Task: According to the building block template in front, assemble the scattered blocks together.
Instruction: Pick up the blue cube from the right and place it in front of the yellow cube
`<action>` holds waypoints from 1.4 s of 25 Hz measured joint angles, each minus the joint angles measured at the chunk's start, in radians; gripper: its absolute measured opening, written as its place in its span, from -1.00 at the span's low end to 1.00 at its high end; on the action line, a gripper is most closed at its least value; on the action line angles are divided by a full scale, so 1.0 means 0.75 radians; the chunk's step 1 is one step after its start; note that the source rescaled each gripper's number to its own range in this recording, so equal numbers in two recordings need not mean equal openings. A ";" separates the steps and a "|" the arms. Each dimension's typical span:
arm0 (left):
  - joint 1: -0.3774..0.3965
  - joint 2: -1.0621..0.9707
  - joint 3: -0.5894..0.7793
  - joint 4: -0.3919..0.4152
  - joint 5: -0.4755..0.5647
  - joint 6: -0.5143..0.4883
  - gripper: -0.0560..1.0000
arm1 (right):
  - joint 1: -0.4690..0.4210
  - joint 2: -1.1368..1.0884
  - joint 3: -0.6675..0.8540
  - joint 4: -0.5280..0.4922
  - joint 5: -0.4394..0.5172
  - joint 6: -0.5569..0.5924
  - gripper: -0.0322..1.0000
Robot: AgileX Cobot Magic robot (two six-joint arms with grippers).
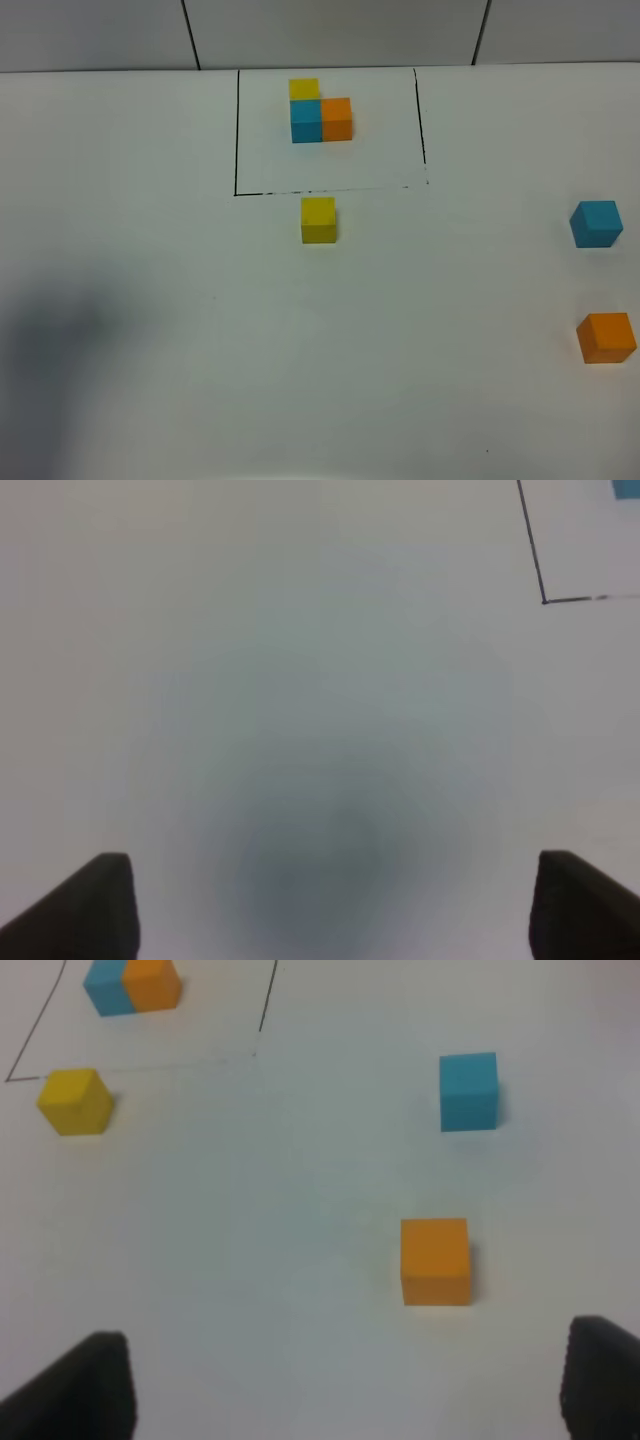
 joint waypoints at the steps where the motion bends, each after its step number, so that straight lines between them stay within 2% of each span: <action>1: 0.000 -0.056 0.023 0.000 0.000 -0.003 0.38 | 0.000 0.000 0.000 0.000 0.000 0.000 0.50; 10: 0.000 -0.485 0.304 -0.052 0.001 -0.004 0.38 | 0.000 0.000 0.000 0.000 0.000 0.000 0.50; 16: 0.000 -0.766 0.467 -0.129 0.023 0.018 0.37 | 0.000 0.000 0.000 0.000 0.000 0.000 0.50; 21: 0.000 -0.958 0.519 -0.213 0.065 0.125 0.37 | 0.000 0.000 0.000 0.000 0.000 0.000 0.50; 29: 0.000 -1.112 0.595 -0.271 0.124 0.164 0.36 | 0.000 0.000 0.000 0.003 0.000 0.000 0.50; 35: 0.000 -1.211 0.634 -0.347 0.167 0.252 0.36 | 0.000 0.000 0.000 0.004 0.000 -0.001 0.50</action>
